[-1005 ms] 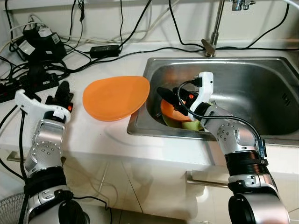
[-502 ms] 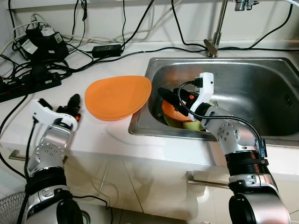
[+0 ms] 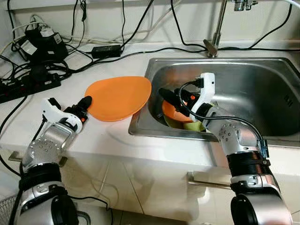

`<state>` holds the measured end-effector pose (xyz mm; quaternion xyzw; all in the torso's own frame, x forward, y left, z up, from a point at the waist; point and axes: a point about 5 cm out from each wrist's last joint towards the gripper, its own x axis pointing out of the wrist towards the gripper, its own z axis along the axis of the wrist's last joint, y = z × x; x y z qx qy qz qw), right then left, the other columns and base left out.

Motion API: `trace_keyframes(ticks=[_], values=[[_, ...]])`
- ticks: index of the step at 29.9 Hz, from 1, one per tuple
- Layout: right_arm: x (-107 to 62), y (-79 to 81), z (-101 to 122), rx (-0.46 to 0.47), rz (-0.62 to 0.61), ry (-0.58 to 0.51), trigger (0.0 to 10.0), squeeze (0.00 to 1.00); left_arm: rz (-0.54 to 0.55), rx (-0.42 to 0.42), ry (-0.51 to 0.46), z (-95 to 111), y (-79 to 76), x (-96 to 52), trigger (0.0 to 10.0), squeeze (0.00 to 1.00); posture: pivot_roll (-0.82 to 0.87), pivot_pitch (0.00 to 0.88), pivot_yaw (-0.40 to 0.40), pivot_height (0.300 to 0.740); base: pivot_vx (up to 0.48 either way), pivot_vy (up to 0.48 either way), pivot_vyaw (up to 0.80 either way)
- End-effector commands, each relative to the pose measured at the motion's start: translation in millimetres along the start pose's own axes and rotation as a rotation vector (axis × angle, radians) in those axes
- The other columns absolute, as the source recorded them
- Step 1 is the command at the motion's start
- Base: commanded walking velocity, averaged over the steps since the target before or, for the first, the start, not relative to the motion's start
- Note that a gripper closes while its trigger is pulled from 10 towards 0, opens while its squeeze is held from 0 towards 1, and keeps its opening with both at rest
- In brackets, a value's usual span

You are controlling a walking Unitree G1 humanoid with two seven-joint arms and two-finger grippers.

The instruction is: Kitchen organization

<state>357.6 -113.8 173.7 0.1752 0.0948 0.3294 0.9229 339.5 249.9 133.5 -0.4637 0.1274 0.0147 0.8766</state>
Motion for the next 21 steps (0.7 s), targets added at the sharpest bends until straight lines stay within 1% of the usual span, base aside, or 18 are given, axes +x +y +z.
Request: trace_keyframes(ticks=[1, 2, 4, 5, 8, 11, 12, 13, 14, 15, 17, 18, 20, 21], values=[[-0.2, 6.3, 1.6, -0.035, 0.042, 0.021, 10.0, 0.0, 0.075, -0.017, 0.065, -6.9, 14.2, -2.1, 10.0, 0.0, -0.02, 0.0, 0.147, 0.74, 0.0, 0.0, 0.0], [-0.2, 6.3, 1.6, -0.035, 0.042, 0.021, 10.0, 0.0, 0.075, -0.017, 0.065, -6.9, 14.2, -2.1, 10.0, 0.0, -0.02, 0.0, 0.147, 0.74, 0.0, 0.0, 0.0], [-1.9, 7.4, -0.7, -0.05, 0.058, 0.038, 10.0, 0.0, 0.071, -0.03, 0.104, -10.1, 15.8, -2.6, 10.0, 0.0, -0.02, 0.0, 0.15, 0.74, 0.0, 0.0, 0.0], [-1.9, 7.4, -0.7, -0.05, 0.058, 0.038, 10.0, 0.0, 0.071, -0.03, 0.104, -10.1, 15.8, -2.6, 10.0, 0.0, -0.02, 0.0, 0.15, 0.74, 0.0, 0.0, 0.0], [-3.5, 6.4, -2.6, -0.051, 0.056, 0.044, 10.0, 0.0, 0.028, -0.055, 0.18, -21.1, 12.1, -2.9, 10.0, 0.0, -0.03, 0.0, 0.152, 0.74, 0.0, 0.0, 0.0], [-3.7, 6.4, -3.2, -0.053, 0.054, 0.047, 10.0, 0.0, 0.016, -0.066, 0.202, -25.1, 11.2, -3.0, 10.0, 0.0, -0.03, 0.0, 0.153, 0.74, 0.0, 0.0, 0.0], [-4.0, 7.3, -4.6, -0.058, 0.056, 0.052, 10.0, 0.0, 0.001, -0.085, 0.238, -32.0, 11.6, -2.8, 7.7, 0.0, -0.03, 0.0, 0.155, 0.74, 0.0, 0.0, 0.0], [-4.0, 7.9, -5.1, -0.061, 0.057, 0.054, 10.0, 0.0, -0.005, -0.089, 0.25, -34.1, 11.8, -2.6, 7.8, 0.0, -0.03, 0.0, 0.155, 0.74, 0.0, 0.0, 0.0], [-4.2, 8.3, -5.4, -0.063, 0.059, 0.056, 10.0, 0.0, -0.006, -0.09, 0.255, -35.3, 12.0, -2.0, 8.3, 0.0, -0.03, 0.002, 0.156, 0.74, 0.0, 0.0, 0.0], [-4.3, 8.4, -5.6, -0.064, 0.059, 0.057, 10.0, 0.0, -0.007, -0.089, 0.257, -35.9, 12.1, -1.6, 8.3, 0.0, -0.03, 0.002, 0.156, 0.74, 0.0, 0.0, 0.0], [-4.9, 8.4, -6.2, -0.065, 0.059, 0.059, 10.0, 0.0, 0.009, -0.092, 0.249, -35.9, 13.6, 0.2, 6.4, 0.0, -0.03, 0.003, 0.157, 0.74, 0.0, 0.0, 0.0], [-5.3, 8.3, -6.5, -0.065, 0.058, 0.059, 10.0, 0.0, 0.011, -0.094, 0.246, -35.8, 13.4, 1.0, 6.1, 0.0, -0.03, 0.005, 0.158, 0.74, 0.0, 0.0, 0.0], [-5.8, 8.4, -7.0, -0.065, 0.057, 0.06, 10.0, 0.0, 0.009, -0.097, 0.244, -35.4, 12.3, 2.6, 3.7, 0.0, -0.04, 0.007, 0.158, 0.74, 0.0, 0.0, 0.0], [-6.0, 8.6, -7.3, -0.064, 0.057, 0.06, 10.0, 0.0, 0.008, -0.1, 0.237, -34.9, 11.7, 3.8, 0.0, 0.0, -0.04, 0.01, 0.159, 0.74, 0.0, 0.0, 0.0]])
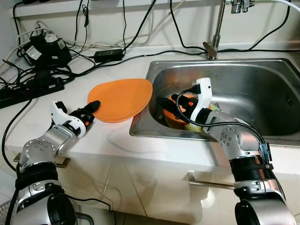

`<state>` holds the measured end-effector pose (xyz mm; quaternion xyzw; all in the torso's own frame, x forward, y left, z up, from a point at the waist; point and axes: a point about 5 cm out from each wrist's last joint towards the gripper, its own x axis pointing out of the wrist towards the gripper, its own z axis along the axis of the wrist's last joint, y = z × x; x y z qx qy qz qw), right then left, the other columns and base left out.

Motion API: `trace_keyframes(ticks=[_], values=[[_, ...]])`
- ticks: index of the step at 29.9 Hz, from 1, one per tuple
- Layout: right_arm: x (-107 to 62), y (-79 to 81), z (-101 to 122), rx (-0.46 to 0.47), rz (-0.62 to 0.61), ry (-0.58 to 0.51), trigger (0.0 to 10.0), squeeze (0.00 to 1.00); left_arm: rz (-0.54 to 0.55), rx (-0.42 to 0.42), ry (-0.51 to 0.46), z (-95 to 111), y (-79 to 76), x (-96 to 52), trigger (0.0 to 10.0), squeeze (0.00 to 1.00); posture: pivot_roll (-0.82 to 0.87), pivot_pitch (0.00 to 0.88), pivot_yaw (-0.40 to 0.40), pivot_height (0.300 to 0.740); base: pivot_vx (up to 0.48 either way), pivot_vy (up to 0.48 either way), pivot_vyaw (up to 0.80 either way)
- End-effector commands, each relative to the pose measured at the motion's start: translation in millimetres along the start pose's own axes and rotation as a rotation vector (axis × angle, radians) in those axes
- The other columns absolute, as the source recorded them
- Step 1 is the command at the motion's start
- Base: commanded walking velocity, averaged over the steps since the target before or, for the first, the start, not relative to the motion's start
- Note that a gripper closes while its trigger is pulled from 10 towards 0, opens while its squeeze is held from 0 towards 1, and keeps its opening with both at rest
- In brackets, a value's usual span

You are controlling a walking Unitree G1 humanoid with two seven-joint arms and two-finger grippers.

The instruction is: Kitchen organization

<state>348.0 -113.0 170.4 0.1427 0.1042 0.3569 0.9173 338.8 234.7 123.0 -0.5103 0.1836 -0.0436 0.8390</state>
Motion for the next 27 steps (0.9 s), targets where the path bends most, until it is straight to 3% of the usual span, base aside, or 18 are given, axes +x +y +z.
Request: trace_keyframes(ticks=[1, 12, 27], values=[[0.7, 4.3, -2.0, -0.007, 0.012, 0.011, 10.0, 0.0, 0.071, -0.01, 0.064, -14.6, 12.6, 4.2, 0.0, 0.0, -0.04, 0.012, 0.16, 0.74, 0.0, 0.0, 0.0], [-1.2, 4.2, -4.5, -0.005, 0.003, 0.017, 10.0, 0.0, 0.044, -0.019, 0.055, -13.9, 5.3, 12.9, 0.0, 0.0, -0.05, 0.018, 0.164, 0.74, 0.0, 0.0, 0.0], [-0.7, 3.7, -6.3, 0.002, -0.003, 0.019, 10.0, 0.0, 0.058, -0.022, 0.026, -11.2, 14.6, 11.5, 0.0, 0.0, -0.04, 0.015, 0.166, 0.74, 0.0, 0.0, 0.0]])
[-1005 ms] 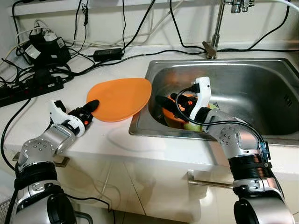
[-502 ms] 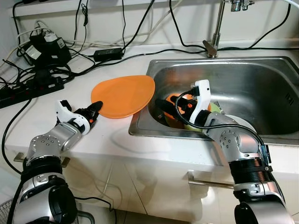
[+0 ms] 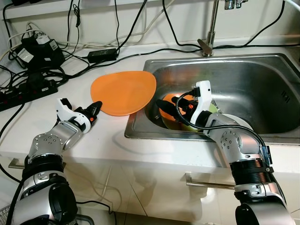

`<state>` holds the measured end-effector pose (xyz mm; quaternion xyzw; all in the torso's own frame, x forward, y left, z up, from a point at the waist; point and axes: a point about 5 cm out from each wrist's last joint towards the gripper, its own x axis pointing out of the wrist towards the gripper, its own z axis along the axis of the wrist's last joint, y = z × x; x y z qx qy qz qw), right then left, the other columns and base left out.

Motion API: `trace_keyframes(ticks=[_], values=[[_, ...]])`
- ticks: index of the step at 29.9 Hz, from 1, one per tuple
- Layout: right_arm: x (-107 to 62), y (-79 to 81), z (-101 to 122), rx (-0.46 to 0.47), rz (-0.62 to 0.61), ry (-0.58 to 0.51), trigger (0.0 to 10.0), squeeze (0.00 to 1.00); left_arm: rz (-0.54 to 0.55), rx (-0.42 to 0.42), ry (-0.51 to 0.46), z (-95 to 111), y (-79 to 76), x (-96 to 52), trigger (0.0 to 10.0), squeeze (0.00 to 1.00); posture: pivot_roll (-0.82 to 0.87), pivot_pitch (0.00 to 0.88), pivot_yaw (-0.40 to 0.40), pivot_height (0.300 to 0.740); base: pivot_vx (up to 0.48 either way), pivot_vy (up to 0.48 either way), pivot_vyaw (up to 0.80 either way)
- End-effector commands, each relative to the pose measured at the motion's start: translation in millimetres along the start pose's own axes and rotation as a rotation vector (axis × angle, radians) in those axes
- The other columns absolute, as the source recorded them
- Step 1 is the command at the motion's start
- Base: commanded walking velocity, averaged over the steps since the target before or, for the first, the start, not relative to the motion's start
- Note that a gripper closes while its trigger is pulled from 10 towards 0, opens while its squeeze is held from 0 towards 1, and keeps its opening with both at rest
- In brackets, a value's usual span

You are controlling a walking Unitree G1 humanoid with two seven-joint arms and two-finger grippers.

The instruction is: Kitchen organization

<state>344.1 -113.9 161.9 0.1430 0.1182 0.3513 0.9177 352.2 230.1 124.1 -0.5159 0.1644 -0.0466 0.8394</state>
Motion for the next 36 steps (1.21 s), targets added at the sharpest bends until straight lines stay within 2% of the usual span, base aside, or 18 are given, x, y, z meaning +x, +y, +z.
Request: trace_keyframes(ticks=[1, 12, 14, 17, 25, 31, 36], values=[[1.8, 4.8, 2.5, -0.01, 0.011, -0.005, 10.0, 0.0, 0.086, -0.015, 0.054, -12.1, 19.7, -2.8, 0.0, 0.0, -0.04, 0.015, 0.166, 0.74, 0.0, 0.0, 0.0], [1.6, 3.1, 1.8, -0.009, 0.004, 0.0, 10.0, 0.0, 0.065, 0.002, 0.014, -11.2, 21.2, -2.5, 0.0, 0.0, -0.05, 0.017, 0.158, 0.74, 0.0, 0.0, 0.0], [2.3, 2.7, 1.2, -0.006, 0.002, 0.002, 10.0, 0.0, -0.006, 0.008, -0.04, -6.5, 17.2, -3.6, 0.0, 0.0, -0.05, 0.017, 0.158, 0.74, 0.0, 0.0, 0.0], [3.0, 1.6, 1.2, 0.004, -0.002, -0.003, 10.0, 0.0, -0.054, 0.012, -0.061, -5.3, 14.7, -4.8, 0.0, 0.0, -0.05, 0.017, 0.154, 0.74, 0.0, 0.0, 0.0], [9.2, -14.3, 14.3, 0.176, -0.107, -0.11, 10.0, 0.0, -0.284, -0.009, -0.042, -10.9, -3.2, -11.4, 0.0, 0.0, -0.04, 0.018, 0.141, 0.74, 0.0, 0.0, 0.0], [14.2, -11.4, 18.2, 0.225, -0.076, -0.149, 10.0, 0.0, -0.344, -0.01, -0.04, -13.6, -8.1, -13.0, 0.0, 0.0, -0.04, 0.018, 0.134, 0.74, 0.0, 0.0, 0.0], [18.2, -9.4, 16.4, 0.237, -0.068, -0.137, 10.0, 0.0, -0.372, -0.01, -0.047, -14.6, -11.8, -14.3, 0.0, 0.0, -0.03, 0.016, 0.131, 0.74, 0.0, 0.0, 0.0]])
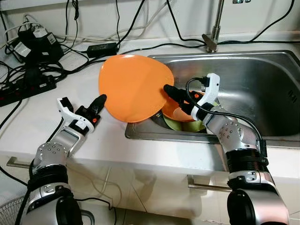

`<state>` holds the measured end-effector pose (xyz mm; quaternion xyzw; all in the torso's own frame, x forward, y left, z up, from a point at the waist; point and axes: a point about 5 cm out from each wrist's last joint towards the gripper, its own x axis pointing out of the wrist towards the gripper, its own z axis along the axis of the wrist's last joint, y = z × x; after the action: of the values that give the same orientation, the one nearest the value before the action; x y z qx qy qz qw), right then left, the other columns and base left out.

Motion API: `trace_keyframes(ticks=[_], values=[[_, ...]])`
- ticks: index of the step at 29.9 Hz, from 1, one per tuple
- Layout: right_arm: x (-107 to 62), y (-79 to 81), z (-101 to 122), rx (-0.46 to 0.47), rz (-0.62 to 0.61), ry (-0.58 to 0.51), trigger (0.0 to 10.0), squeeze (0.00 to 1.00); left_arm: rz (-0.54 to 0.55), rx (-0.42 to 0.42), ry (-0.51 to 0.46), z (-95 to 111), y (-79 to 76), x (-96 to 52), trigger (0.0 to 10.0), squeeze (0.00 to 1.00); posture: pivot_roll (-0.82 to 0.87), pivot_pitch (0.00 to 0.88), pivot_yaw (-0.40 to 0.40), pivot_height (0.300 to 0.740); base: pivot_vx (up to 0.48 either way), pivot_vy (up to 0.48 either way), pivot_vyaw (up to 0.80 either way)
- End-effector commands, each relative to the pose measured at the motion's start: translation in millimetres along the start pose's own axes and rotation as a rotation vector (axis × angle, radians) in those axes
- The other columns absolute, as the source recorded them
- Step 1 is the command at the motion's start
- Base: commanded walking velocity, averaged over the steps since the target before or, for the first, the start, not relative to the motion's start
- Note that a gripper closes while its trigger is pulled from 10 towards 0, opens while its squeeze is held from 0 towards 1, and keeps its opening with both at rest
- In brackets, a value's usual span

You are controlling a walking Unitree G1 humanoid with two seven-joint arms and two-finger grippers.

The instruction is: Kitchen organization

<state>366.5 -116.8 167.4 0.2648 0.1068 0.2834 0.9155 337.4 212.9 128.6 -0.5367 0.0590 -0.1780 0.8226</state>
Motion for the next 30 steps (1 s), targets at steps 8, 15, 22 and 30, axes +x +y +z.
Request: trace_keyframes(ticks=[8, 15, 22, 30], values=[[7.4, 7.6, -1.7, 0.016, 0.045, 0.005, 10.0, 0.0, -0.075, -0.011, -0.011, 3.0, -7.7, -2.4, 0.0, 0.0, -0.03, 0.01, 0.129, 0.74, 0.0, 0.0, 0.0], [12.2, 15.5, -5.3, 0.036, 0.099, 0.019, 10.0, 0.0, -0.106, -0.016, -0.007, 2.5, -11.9, -2.7, 0.0, 0.0, -0.03, 0.007, 0.128, 0.74, 0.0, 0.0, 0.0], [16.8, 32.2, -9.6, 0.103, 0.212, 0.016, 0.0, 0.0, -0.12, -0.021, 0.009, 0.5, -13.8, -3.2, 0.0, 0.0, -0.02, 0.005, 0.128, 0.74, 0.0, 0.0, 0.0], [14.8, 34.8, -6.9, 0.115, 0.251, 0.002, 0.0, 0.0, -0.112, -0.018, 0.015, 0.9, -13.1, -4.8, 0.0, 0.0, -0.02, 0.006, 0.131, 0.74, 0.0, 0.0, 0.0]])
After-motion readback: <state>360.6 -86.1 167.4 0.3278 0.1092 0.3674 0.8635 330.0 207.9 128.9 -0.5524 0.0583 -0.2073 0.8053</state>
